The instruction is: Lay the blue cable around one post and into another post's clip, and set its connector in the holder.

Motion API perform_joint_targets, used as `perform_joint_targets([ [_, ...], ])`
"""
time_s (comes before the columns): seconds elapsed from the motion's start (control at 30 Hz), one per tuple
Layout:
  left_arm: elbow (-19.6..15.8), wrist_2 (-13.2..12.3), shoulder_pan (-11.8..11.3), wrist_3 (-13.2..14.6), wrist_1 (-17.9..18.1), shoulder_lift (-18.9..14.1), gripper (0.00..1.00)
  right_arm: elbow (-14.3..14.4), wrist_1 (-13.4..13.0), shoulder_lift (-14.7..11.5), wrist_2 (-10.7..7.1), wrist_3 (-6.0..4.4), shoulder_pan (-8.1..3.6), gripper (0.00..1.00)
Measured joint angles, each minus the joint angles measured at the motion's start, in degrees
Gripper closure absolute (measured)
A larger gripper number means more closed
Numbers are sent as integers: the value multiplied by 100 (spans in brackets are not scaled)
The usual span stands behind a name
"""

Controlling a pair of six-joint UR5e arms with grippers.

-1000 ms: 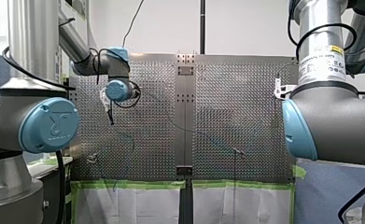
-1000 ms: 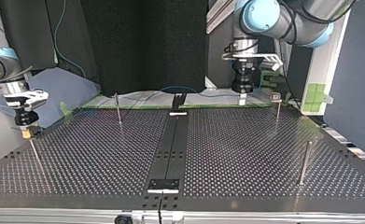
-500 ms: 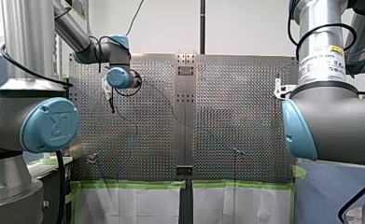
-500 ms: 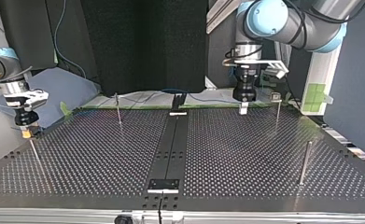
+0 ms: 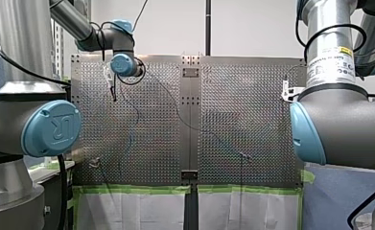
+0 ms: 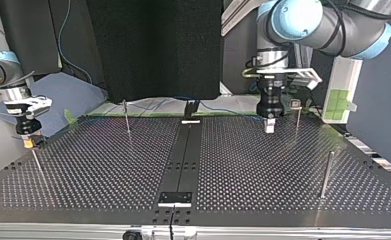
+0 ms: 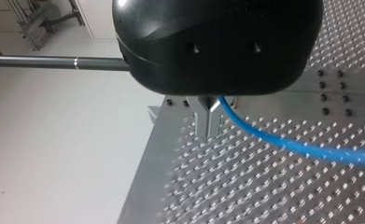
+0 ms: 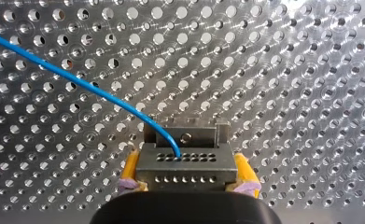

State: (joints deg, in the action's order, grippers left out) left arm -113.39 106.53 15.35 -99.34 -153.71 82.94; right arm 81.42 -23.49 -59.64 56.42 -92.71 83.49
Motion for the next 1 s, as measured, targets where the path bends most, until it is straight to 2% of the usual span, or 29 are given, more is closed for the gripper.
perform_joint_targets([
  [0.23,217,316,-105,12,-306,-186,100,0,0,0,0,0,0,100],
  [0.47,452,321,-283,-18,-449,-198,100,0,0,0,0,0,0,100],
  [1.0,557,-430,-1077,-553,-370,-164,100,0,0,0,0,0,0,100],
])
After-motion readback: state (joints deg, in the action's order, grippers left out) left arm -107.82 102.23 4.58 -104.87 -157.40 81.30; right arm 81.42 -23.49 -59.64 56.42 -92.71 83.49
